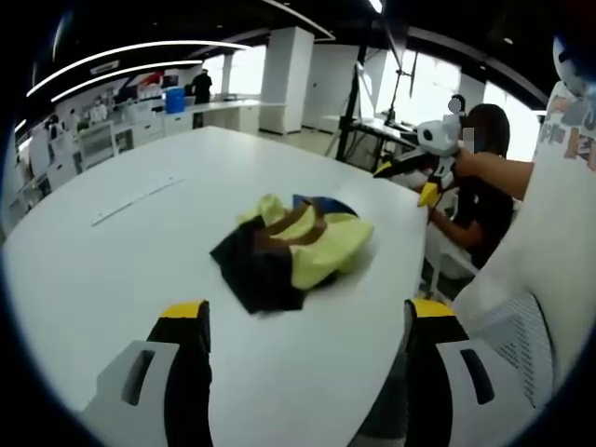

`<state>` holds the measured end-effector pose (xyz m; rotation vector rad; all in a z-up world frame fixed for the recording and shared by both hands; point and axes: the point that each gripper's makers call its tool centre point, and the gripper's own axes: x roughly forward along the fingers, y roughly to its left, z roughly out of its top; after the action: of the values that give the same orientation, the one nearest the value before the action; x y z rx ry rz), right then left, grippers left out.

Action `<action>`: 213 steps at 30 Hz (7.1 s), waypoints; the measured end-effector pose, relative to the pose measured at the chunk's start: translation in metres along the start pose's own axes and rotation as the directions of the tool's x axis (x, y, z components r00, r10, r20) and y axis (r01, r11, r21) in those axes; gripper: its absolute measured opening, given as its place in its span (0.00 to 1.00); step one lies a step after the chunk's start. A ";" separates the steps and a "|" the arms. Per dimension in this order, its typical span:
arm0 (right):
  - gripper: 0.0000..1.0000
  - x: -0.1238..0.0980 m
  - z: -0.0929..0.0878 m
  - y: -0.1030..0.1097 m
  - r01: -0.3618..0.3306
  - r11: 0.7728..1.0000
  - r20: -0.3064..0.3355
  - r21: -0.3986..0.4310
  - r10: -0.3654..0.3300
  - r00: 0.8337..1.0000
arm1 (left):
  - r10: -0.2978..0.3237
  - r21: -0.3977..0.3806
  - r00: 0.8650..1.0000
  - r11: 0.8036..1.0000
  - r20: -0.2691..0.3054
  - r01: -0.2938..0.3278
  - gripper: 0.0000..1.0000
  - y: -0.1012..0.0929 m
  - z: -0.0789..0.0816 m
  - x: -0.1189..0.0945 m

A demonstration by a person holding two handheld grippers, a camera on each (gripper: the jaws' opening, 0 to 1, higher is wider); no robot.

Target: Fold the garment on the visible template until the final outline fits inside the template.

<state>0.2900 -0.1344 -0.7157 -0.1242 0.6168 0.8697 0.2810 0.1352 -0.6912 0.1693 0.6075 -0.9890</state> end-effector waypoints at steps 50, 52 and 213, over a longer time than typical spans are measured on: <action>0.50 0.021 0.009 -0.021 0.003 1.000 0.020 0.023 -0.003 1.000 | -0.008 0.005 1.000 1.000 0.003 0.008 0.58 0.026 -0.003 0.017; 0.47 0.022 0.008 -0.022 0.003 1.000 0.018 0.026 -0.004 1.000 | -0.008 0.005 1.000 1.000 0.000 0.008 0.57 0.027 -0.004 0.018; 0.00 0.050 -0.004 -0.017 -0.149 0.968 -0.029 0.201 0.158 0.987 | -0.023 -0.087 0.999 0.996 -0.043 0.019 0.00 0.048 -0.018 0.087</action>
<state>0.3253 -0.1133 -0.7489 0.0860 0.7596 0.9511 0.3482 0.1054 -0.7599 0.1082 0.6924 -0.9794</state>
